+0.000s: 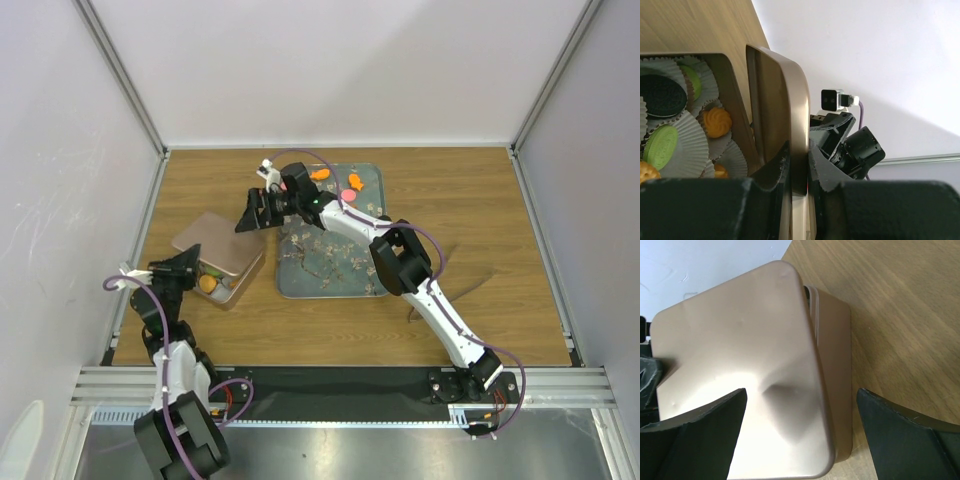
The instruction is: Pack the cookies
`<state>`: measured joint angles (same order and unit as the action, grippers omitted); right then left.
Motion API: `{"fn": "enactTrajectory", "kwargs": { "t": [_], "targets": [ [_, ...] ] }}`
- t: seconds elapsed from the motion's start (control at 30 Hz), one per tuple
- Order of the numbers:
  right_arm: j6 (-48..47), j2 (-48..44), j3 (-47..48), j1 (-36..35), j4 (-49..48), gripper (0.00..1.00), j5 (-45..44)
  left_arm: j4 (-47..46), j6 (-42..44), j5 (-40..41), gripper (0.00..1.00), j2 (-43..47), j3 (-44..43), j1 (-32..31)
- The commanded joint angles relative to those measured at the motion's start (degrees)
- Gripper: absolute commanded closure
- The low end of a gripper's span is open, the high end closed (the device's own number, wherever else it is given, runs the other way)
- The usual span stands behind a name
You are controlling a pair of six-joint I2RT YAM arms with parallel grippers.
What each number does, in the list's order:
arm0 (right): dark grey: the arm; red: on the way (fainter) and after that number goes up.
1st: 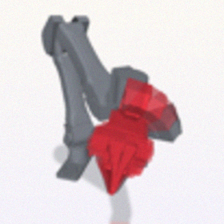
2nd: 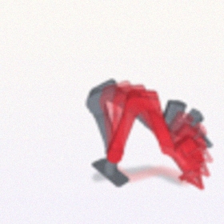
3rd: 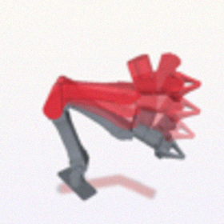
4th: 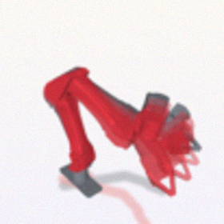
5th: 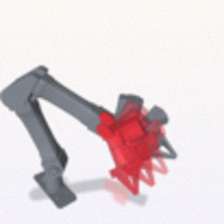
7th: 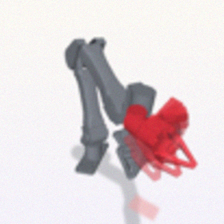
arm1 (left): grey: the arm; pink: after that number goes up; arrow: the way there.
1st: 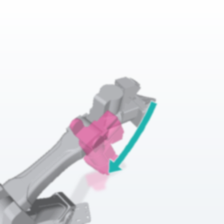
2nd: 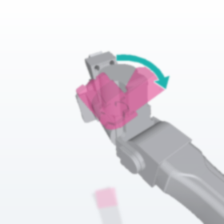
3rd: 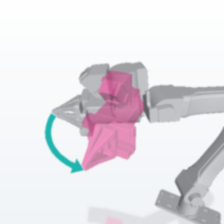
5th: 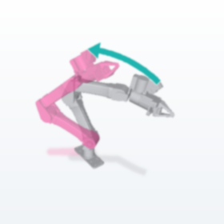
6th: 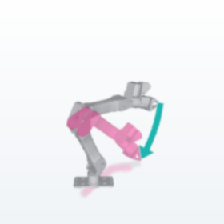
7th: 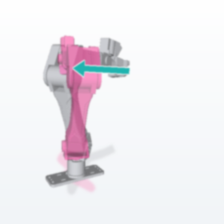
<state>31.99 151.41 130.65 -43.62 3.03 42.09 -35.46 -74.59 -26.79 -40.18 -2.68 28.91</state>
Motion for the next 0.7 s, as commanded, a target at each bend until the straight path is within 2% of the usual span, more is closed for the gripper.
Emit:
{"fn": "enactTrajectory", "kwargs": {
  "t": [0.0, 0.67],
  "targets": [
    [0.53, 0.81, 2.86, -0.33, -2.24, 0.0, 2.65, -4.44, 0.85, -1.52, 0.96, -0.94, 1.36, 0.8],
    [-0.87, 2.31, 4.35, -0.24, -0.39, 0.0, 3.0, -5.58, 2.43, -3.36, 0.91, -5.78, 0.57, 2.82]
  ]
}}
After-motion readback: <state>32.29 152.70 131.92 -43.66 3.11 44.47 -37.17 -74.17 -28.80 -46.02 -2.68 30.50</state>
